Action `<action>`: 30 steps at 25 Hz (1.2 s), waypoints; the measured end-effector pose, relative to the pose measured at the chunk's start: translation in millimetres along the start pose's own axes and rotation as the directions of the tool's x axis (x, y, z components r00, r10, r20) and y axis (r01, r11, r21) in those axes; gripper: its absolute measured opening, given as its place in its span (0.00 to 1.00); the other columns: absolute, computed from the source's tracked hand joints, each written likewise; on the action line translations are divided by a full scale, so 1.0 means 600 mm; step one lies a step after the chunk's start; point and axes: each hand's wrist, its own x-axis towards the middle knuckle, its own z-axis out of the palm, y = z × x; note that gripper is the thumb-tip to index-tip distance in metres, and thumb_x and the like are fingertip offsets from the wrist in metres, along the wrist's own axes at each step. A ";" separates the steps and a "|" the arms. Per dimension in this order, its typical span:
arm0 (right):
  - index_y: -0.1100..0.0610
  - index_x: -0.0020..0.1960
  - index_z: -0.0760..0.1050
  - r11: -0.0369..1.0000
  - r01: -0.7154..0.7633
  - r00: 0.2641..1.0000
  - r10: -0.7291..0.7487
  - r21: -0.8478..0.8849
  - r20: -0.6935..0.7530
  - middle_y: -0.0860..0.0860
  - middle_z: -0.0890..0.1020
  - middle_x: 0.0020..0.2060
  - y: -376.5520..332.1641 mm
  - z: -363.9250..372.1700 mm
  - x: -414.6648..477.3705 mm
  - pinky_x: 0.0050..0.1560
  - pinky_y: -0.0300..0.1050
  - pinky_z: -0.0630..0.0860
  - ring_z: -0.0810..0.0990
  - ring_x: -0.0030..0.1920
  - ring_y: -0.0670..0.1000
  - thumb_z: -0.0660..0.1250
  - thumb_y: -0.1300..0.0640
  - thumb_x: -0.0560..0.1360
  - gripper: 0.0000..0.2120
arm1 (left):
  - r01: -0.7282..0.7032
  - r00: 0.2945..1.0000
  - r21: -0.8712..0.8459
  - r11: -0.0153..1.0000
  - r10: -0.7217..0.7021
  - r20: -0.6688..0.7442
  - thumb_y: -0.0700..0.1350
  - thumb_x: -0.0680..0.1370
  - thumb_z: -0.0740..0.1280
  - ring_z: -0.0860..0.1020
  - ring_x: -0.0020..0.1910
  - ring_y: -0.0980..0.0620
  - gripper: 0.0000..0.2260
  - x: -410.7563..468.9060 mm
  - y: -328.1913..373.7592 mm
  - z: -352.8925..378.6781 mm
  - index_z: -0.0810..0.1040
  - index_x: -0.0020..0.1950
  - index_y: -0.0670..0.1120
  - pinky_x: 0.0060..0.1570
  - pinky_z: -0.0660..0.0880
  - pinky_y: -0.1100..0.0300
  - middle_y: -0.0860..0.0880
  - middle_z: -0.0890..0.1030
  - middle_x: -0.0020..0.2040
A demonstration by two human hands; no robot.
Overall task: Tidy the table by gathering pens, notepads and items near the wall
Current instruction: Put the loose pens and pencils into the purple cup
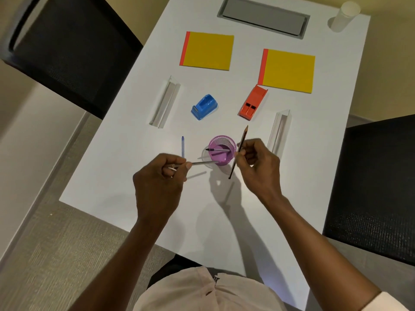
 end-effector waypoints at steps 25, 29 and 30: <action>0.61 0.59 0.80 0.867 0.276 0.950 -0.182 -0.414 0.252 0.58 0.85 0.52 0.084 0.084 0.085 0.48 0.45 0.81 0.86 0.47 0.58 0.72 0.60 0.79 0.10 | 0.046 0.963 0.381 0.923 -0.143 0.231 0.47 0.79 0.78 0.87 0.53 0.46 0.13 0.108 -0.037 0.178 0.82 0.61 0.48 0.48 0.78 0.55 0.48 0.89 0.54; 0.59 0.54 0.82 0.889 0.241 0.964 -0.174 -0.389 0.199 0.55 0.84 0.48 0.073 0.083 0.067 0.44 0.51 0.84 0.83 0.44 0.55 0.70 0.62 0.81 0.04 | 0.129 0.959 0.406 0.905 -0.218 0.182 0.54 0.76 0.80 0.87 0.55 0.47 0.21 0.097 -0.057 0.151 0.77 0.64 0.50 0.51 0.79 0.53 0.50 0.89 0.55; 0.59 0.53 0.82 0.899 0.228 0.969 -0.170 -0.375 0.180 0.53 0.84 0.47 0.069 0.083 0.056 0.43 0.52 0.83 0.82 0.43 0.54 0.70 0.61 0.80 0.03 | 0.148 0.957 0.419 0.896 -0.237 0.169 0.55 0.76 0.80 0.87 0.55 0.47 0.22 0.087 -0.071 0.144 0.77 0.64 0.50 0.53 0.81 0.52 0.50 0.89 0.55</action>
